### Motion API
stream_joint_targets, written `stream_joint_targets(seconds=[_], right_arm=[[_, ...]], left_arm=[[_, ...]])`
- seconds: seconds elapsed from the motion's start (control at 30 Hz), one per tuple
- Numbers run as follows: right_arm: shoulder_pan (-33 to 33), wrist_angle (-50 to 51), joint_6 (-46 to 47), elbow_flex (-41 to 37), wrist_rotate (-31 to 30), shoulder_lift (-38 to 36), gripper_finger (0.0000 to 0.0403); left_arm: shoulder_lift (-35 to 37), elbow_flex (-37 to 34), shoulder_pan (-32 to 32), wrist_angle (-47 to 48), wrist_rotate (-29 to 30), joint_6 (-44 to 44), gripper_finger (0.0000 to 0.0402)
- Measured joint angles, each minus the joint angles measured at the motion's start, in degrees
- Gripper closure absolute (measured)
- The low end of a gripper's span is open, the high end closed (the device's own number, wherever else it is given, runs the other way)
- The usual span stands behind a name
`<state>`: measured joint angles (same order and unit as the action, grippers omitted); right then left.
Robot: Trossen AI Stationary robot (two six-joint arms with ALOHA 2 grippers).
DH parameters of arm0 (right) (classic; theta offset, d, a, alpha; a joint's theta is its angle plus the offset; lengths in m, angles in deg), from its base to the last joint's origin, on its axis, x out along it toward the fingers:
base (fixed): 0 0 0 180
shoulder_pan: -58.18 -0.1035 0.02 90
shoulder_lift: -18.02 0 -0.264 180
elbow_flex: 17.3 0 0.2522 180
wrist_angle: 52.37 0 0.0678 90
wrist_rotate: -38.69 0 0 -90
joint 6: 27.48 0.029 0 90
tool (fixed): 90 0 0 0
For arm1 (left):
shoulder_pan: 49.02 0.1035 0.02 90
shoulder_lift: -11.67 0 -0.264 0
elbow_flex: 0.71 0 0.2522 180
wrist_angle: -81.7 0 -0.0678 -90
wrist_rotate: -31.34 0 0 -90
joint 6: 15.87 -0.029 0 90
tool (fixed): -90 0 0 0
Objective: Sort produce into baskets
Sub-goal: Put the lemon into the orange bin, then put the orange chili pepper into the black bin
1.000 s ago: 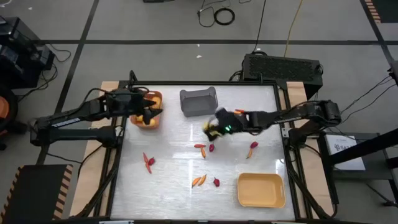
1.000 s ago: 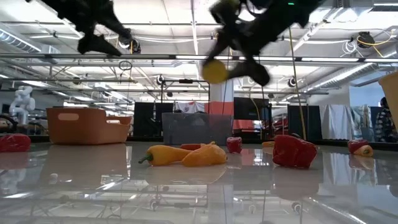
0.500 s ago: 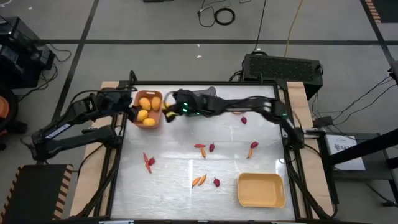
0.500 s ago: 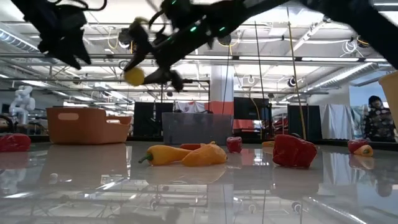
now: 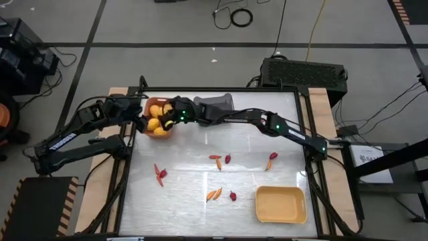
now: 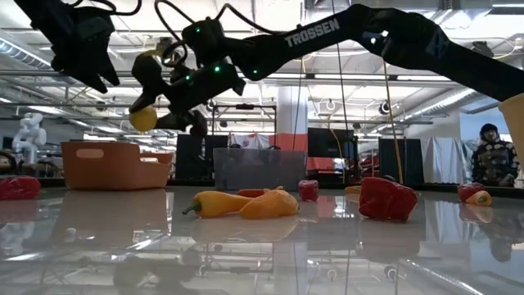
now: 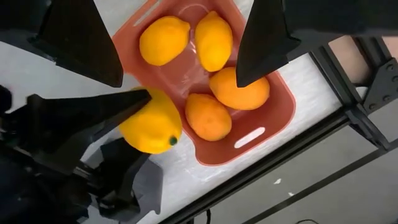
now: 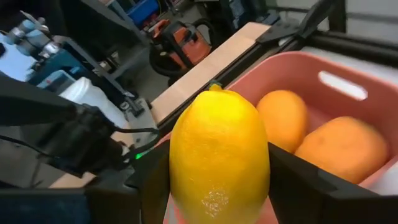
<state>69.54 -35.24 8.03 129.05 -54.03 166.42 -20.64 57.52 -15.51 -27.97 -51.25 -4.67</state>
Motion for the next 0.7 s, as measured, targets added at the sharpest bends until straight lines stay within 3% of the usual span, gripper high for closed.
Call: stream_joint_targets(seconds=[0.5, 0.7], right_arm=[[0.2, -1.9, -5.1, -0.2, 0.4, -0.1, 0.0116], [2.2, 3.7, -4.8, -0.2, 13.0, -3.6, 0.011]], left_arm=[[0.0, 0.0, 0.0, 2.6, -1.2, 1.8, 0.0082], [0.0, 0.0, 0.0, 2.8, -3.9, 1.6, 0.0082]])
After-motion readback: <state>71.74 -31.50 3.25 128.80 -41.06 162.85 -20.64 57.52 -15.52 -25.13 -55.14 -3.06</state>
